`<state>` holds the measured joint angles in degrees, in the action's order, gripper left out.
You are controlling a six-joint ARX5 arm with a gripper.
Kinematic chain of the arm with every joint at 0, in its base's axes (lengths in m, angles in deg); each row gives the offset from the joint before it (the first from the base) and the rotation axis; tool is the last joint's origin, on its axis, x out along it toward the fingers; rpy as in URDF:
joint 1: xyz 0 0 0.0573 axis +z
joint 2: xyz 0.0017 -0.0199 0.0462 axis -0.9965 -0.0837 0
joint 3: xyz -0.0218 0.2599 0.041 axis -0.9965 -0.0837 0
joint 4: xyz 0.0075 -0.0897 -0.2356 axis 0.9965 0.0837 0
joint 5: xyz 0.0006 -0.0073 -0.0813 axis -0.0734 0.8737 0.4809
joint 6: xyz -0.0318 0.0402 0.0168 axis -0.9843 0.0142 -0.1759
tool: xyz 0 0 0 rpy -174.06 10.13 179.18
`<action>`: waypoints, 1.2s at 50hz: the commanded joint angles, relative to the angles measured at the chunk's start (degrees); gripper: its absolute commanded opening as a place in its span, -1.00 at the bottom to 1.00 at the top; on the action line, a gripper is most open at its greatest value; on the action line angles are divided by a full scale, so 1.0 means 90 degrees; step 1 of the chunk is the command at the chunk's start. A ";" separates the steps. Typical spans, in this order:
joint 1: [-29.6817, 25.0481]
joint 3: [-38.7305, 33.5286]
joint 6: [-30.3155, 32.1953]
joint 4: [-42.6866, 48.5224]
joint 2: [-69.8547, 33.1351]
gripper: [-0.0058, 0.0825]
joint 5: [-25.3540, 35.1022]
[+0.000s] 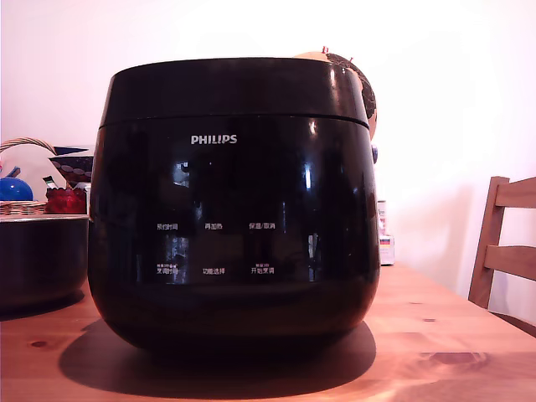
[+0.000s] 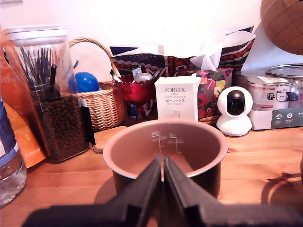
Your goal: Open the rice cooker by pressing the large metal button on the top of its lid with medium force
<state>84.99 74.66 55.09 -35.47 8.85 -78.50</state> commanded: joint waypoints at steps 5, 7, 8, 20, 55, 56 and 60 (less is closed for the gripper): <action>-0.0019 -0.0248 -0.0027 -0.0816 0.0092 -0.92 0.0461; -0.0019 -0.0248 -0.0029 -0.0816 0.0092 -0.92 0.0464; -0.0019 -0.0248 -0.0032 -0.0821 0.0092 -0.92 0.0464; -0.0027 -0.0233 -0.0549 -0.1098 0.0092 -0.92 0.1205; -0.0534 0.0765 -0.2475 -0.0794 -0.0304 -0.92 0.4634; -0.0561 0.0782 -0.2475 -0.0797 -0.0379 -0.92 0.4685; -0.0673 0.0862 -0.2407 -0.0811 -0.0675 -0.92 0.5236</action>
<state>79.51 81.37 32.75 -42.49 4.52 -33.41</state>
